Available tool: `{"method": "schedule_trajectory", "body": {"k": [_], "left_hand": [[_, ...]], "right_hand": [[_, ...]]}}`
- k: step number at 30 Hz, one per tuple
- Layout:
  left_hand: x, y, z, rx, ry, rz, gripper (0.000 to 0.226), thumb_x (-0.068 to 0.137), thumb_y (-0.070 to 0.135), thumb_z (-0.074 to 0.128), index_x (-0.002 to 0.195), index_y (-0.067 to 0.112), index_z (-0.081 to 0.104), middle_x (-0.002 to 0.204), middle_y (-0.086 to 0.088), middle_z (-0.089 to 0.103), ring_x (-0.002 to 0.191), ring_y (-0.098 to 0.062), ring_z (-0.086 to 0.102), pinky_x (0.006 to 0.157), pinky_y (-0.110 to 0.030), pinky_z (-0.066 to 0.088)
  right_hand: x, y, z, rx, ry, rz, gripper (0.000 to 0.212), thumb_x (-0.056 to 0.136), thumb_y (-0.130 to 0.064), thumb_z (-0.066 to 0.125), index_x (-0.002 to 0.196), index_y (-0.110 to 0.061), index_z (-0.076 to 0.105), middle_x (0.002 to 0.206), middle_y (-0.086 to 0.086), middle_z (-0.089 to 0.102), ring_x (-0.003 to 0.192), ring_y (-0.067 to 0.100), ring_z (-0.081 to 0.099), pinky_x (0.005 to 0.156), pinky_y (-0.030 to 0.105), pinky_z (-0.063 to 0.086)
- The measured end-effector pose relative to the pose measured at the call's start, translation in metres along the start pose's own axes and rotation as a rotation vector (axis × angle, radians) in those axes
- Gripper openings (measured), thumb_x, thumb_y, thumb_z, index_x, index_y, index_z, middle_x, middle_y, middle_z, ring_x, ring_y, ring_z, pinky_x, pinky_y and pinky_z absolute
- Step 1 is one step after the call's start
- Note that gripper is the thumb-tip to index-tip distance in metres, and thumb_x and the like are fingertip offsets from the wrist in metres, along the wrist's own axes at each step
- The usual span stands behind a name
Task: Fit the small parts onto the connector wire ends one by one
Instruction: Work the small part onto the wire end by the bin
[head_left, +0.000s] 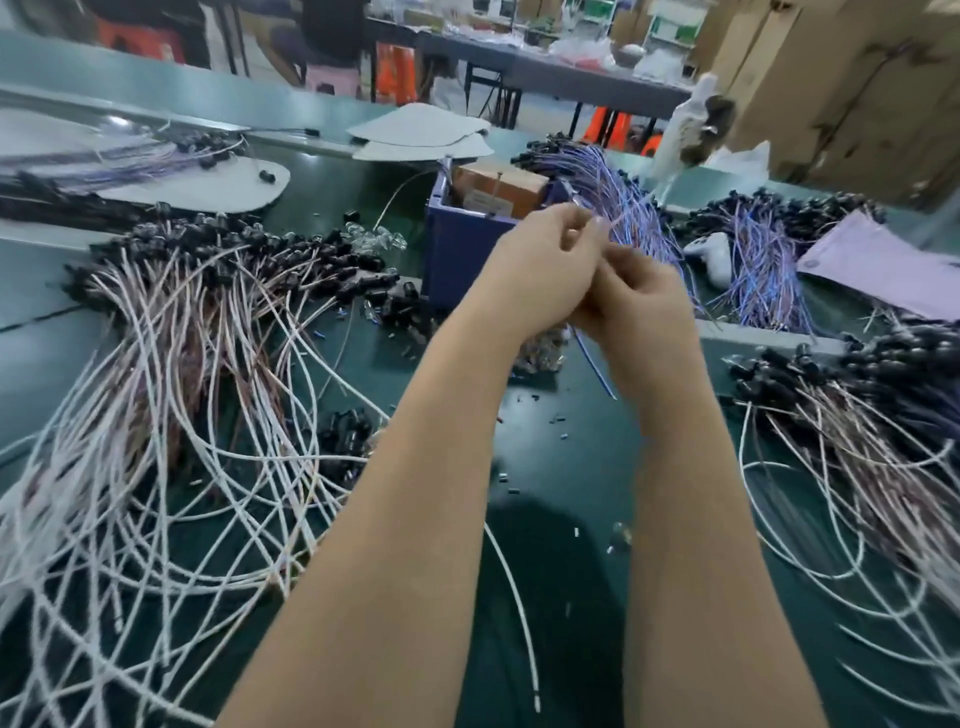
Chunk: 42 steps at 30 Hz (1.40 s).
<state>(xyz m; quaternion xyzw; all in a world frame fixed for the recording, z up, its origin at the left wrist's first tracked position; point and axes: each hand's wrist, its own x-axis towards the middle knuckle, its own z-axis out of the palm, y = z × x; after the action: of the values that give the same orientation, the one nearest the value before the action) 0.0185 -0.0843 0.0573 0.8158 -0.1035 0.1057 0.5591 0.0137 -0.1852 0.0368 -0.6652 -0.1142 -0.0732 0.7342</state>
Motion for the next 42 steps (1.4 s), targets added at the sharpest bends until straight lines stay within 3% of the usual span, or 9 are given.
{"method": "schedule_trajectory", "body": {"k": [3,7,16,19,23,26,29,33,42], "left_hand": [[-0.002,-0.013,0.001,0.161,-0.117,-0.102,0.034,0.101,0.032,0.042,0.099,0.008,0.065,0.088,-0.003,0.071,0.091,-0.024,0.067,0.085,-0.035,0.053],[-0.006,-0.031,-0.003,0.185,-0.092,-0.127,0.034,0.1,0.027,0.045,0.076,0.015,0.067,0.059,0.004,0.054,0.05,-0.011,0.048,0.047,-0.017,0.042],[0.007,-0.057,0.003,-0.174,0.369,-0.19,0.027,0.1,0.021,0.045,0.076,0.019,0.058,0.064,0.006,0.051,0.054,-0.006,0.043,0.05,-0.018,0.034],[0.007,-0.059,0.003,-0.359,0.312,-0.215,0.018,0.097,0.015,0.051,0.082,0.021,0.059,0.073,0.008,0.058,0.062,0.001,0.051,0.057,-0.012,0.04],[0.001,-0.056,0.014,-0.238,0.046,-0.135,0.019,0.093,0.016,0.058,0.079,0.026,0.065,0.074,0.006,0.065,0.066,-0.003,0.057,0.053,-0.012,0.043],[-0.001,-0.056,0.019,-0.273,-0.053,-0.109,0.015,0.094,0.016,0.056,0.089,0.023,0.068,0.082,0.001,0.069,0.058,-0.006,0.056,0.049,-0.017,0.044],[0.002,-0.062,0.016,-0.207,-0.011,-0.17,0.017,0.098,0.018,0.05,0.106,0.016,0.064,0.09,0.001,0.069,0.069,-0.007,0.061,0.063,-0.019,0.051],[0.0,-0.071,0.009,-0.01,-0.037,-0.248,0.027,0.099,0.025,0.048,0.08,0.016,0.066,0.061,0.008,0.06,0.056,-0.006,0.053,0.054,-0.009,0.043],[-0.001,-0.066,0.014,-0.271,0.066,-0.284,0.022,0.098,0.011,0.05,0.082,0.005,0.063,0.067,-0.005,0.065,0.047,-0.001,0.059,0.051,-0.011,0.048]], "right_hand": [[0.008,-0.007,-0.028,0.373,0.316,0.004,0.02,0.098,-0.009,0.048,0.082,-0.006,0.061,0.054,-0.004,0.061,0.047,0.003,0.055,0.05,0.015,0.049],[0.016,-0.001,-0.046,0.408,0.51,0.034,0.018,0.098,-0.011,0.049,0.083,-0.009,0.058,0.048,-0.007,0.058,0.041,0.001,0.05,0.044,0.013,0.045],[0.013,0.027,-0.037,-0.02,-0.171,0.382,0.013,0.097,-0.011,0.051,0.099,-0.008,0.063,0.054,-0.002,0.056,0.042,0.002,0.046,0.041,0.011,0.04],[0.012,0.032,-0.032,-0.127,-0.283,0.391,0.013,0.096,-0.009,0.051,0.102,-0.009,0.063,0.058,0.0,0.058,0.045,0.004,0.05,0.045,0.013,0.045],[0.011,0.037,-0.014,-0.222,-0.367,0.323,0.014,0.095,-0.004,0.051,0.088,-0.009,0.061,0.057,-0.001,0.06,0.046,0.005,0.055,0.048,0.015,0.047],[0.014,0.039,-0.012,-0.2,-0.255,0.251,0.018,0.095,0.002,0.046,0.085,-0.005,0.06,0.052,-0.004,0.06,0.046,0.005,0.055,0.048,0.016,0.047],[0.021,0.038,-0.022,0.03,0.024,0.211,0.017,0.096,-0.006,0.051,0.084,-0.001,0.06,0.06,0.003,0.06,0.046,0.005,0.054,0.049,0.014,0.048],[0.025,0.037,-0.039,0.311,0.321,0.168,0.017,0.095,-0.009,0.054,0.081,-0.003,0.061,0.063,0.002,0.058,0.048,0.003,0.056,0.052,0.014,0.051],[0.025,0.045,-0.037,0.243,0.238,0.321,0.009,0.094,-0.006,0.056,0.086,-0.002,0.058,0.069,0.006,0.057,0.046,0.003,0.058,0.049,0.013,0.05]]}}
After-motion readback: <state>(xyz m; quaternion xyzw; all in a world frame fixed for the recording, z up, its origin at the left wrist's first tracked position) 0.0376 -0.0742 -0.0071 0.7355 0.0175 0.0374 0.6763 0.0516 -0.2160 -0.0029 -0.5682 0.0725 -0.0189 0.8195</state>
